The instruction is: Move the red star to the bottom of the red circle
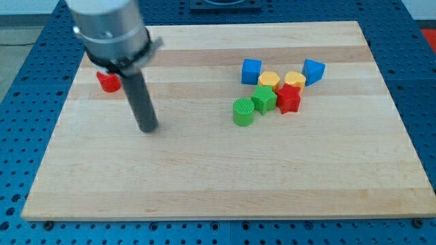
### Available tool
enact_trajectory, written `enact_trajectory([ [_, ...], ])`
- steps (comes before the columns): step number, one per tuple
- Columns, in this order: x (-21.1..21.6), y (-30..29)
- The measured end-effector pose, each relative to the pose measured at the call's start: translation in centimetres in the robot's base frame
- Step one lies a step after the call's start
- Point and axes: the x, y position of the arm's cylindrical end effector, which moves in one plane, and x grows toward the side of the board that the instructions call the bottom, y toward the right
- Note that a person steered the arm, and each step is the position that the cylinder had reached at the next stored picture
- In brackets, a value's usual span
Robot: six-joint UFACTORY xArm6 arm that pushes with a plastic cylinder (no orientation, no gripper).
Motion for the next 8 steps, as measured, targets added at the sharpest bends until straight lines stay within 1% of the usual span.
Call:
enact_trajectory([
  [1,1.8,8.7],
  [2,0.6,19.7],
  [3,-4.6,31.3],
  [4,-7.1,34.5],
  [5,-7.3,32.2],
  [6,-7.3,28.3],
  [8,-7.1,24.6],
])
